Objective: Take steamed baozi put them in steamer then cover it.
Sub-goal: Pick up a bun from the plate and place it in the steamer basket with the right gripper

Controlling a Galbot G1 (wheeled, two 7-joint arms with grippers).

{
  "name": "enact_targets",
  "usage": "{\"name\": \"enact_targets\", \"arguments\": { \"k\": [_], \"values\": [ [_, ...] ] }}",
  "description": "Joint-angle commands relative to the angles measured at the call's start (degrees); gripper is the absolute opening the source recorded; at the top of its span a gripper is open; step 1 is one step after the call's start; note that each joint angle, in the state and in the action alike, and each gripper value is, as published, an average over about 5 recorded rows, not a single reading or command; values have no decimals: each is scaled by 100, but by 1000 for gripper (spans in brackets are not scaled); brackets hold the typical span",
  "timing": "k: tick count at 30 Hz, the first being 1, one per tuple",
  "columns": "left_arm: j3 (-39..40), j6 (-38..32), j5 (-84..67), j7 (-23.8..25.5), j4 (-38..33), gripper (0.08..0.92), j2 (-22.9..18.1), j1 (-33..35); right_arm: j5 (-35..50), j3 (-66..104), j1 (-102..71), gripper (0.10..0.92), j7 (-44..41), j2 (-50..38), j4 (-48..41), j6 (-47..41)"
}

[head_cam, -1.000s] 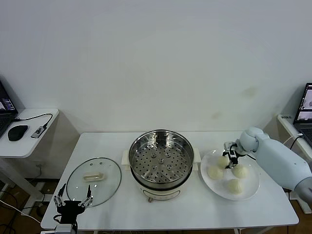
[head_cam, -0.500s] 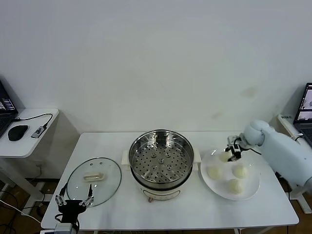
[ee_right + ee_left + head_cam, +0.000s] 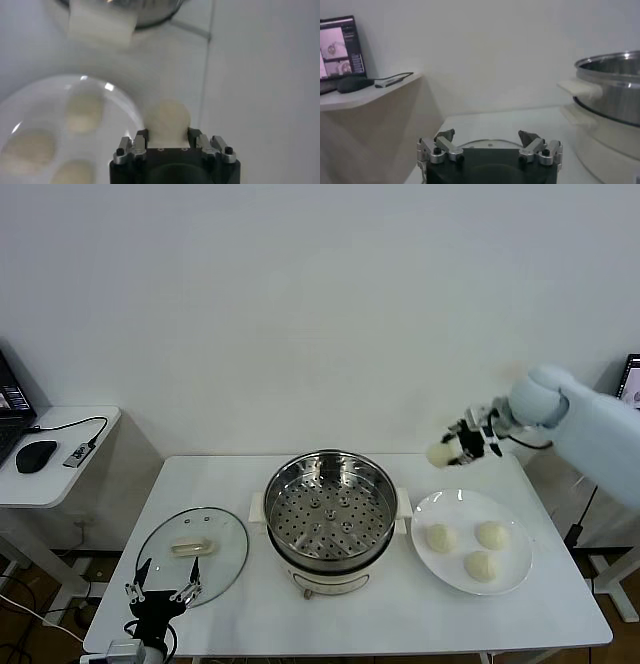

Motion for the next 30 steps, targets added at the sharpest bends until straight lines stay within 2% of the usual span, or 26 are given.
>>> {"name": "enact_targets", "arguments": {
  "k": [1,6,11,19,30],
  "values": [
    [48,-306,-420,105,176,823,31,-9,923,-1273,1194,501,271,862,436,475],
    [71,-344,-405,124,190,823,10,-17,691,-1669,1252,501,419,1545,499,782],
    [28,-359,-387,124,158,823,3,-15,11,-1930,1069,501,539,2152,208,1271],
    [-36,-365,-363,130,76,823,-21,23,-1261,-1975,534,501,667,2410,-366,2357],
    [-69,-369,-335,155,73,823,-25,9,-2359,-1852,145,501,801,2811,-1001,3048]
  ]
}}
